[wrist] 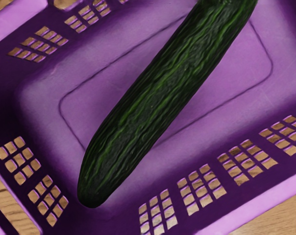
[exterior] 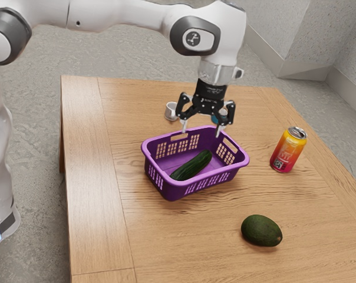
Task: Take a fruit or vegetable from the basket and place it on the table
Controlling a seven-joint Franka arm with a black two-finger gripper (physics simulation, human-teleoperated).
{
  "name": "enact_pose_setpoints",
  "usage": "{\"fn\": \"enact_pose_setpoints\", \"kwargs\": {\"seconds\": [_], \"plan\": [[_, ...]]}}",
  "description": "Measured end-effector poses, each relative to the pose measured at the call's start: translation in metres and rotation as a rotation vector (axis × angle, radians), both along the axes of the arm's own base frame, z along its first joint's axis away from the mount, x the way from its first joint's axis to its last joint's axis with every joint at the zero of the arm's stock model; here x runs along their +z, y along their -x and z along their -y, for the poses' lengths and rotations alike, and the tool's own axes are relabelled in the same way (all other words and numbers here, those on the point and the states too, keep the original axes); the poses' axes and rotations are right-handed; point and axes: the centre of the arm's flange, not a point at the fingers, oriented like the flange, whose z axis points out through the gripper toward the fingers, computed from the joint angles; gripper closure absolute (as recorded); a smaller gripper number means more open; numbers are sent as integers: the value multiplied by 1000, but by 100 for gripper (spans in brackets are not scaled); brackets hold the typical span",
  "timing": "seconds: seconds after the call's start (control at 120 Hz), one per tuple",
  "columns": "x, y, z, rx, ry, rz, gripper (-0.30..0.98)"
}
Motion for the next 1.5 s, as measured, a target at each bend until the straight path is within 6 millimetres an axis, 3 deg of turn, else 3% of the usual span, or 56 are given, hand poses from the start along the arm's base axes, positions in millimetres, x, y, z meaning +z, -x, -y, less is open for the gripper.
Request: {"fn": "enact_pose_setpoints", "kwargs": {"seconds": [0.067,0.358,0.55,0.65,0.725,0.783,0.825,0.908,1.042,1.292,1.5], "plan": [[-4,-4,-12,-15,-10,17,0],[-21,-25,-105,-4,-29,70,0],[-13,-24,-135,-15,-39,117,0],[0,-20,-117,-60,-44,148,0],[3,-17,-74,-146,-40,158,0],[4,3,-36,-218,-37,160,0],[1,17,-23,-244,-37,159,0],[-7,44,-26,-238,-41,159,0],[-18,59,-18,-249,-42,167,0],[-54,41,-13,-230,-19,135,0],[-74,38,-11,-219,-6,120,0]]}}
